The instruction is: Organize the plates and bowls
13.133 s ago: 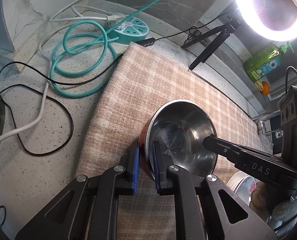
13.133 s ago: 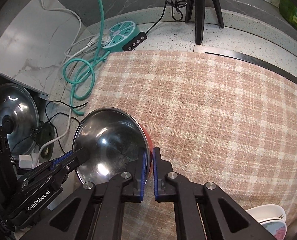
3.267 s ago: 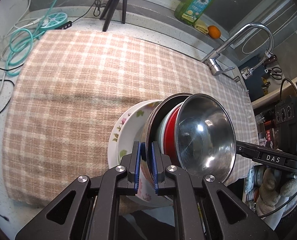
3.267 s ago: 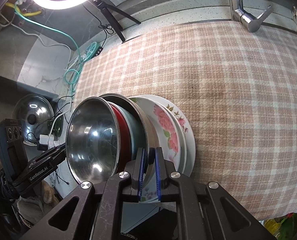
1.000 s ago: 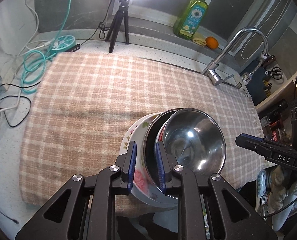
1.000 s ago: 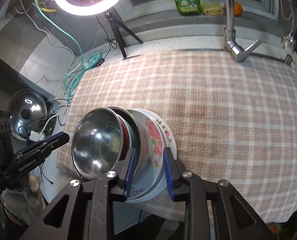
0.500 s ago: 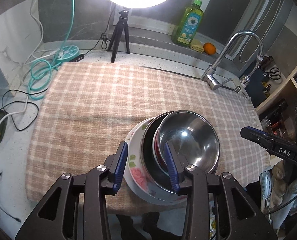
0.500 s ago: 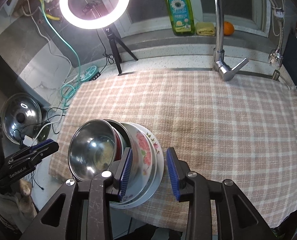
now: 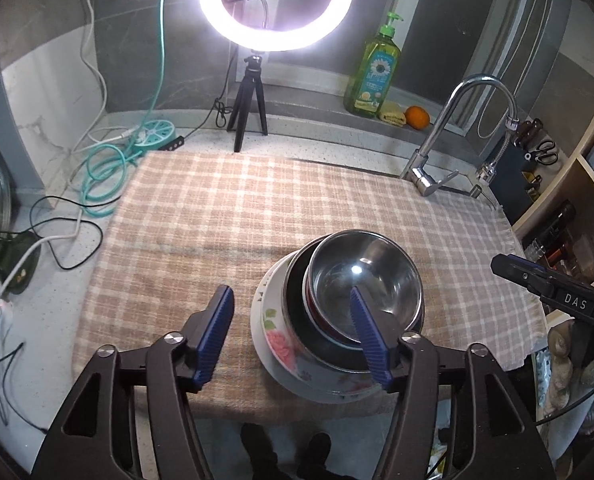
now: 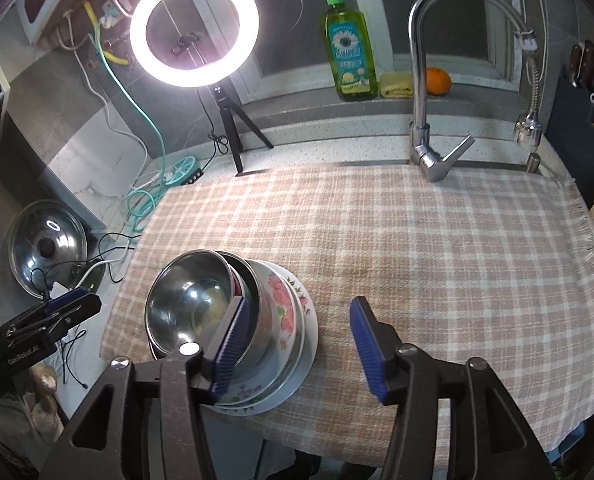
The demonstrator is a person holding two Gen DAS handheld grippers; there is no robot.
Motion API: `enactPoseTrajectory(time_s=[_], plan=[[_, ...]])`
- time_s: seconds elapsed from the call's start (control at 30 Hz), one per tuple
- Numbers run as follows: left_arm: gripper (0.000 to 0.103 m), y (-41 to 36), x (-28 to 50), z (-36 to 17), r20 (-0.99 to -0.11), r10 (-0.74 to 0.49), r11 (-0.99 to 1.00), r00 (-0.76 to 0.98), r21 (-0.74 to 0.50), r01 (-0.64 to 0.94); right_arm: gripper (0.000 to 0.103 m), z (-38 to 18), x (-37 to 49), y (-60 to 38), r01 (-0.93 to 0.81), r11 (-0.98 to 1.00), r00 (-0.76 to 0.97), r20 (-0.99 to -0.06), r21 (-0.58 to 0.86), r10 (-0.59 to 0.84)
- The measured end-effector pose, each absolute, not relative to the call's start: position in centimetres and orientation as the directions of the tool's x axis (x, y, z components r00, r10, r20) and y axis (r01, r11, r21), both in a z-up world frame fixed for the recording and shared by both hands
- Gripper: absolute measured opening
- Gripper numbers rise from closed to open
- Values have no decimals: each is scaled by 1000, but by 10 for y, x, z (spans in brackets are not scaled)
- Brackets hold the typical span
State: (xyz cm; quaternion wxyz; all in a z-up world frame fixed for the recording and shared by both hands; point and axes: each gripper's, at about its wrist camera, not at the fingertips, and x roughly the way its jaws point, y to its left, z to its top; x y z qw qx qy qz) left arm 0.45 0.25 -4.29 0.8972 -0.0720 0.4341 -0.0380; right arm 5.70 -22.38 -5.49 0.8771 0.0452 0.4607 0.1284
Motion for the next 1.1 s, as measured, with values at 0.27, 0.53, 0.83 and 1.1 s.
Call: enactPoseTrajectory(time_s=[0.27, 0.53, 0.83, 1.1], plan=[[73, -1, -11, -33, -754, -72, 992, 653, -122, -31, 70, -37, 37, -221, -213, 970, 611, -758, 117, 226], [73, -3, -19, -29, -747, -57, 991, 662, -123, -52, 72, -35, 29, -223, -217, 968, 619, -749, 125, 236], [73, -7, -22, -26, -744, -55, 992, 666, -118, -50, 72, -36, 27, -227, -212, 969, 615, -752, 131, 236], [73, -9, -22, -25, -743, -50, 993, 668, -106, -43, 72, -35, 26, -229, -205, 970, 620, -749, 134, 234]])
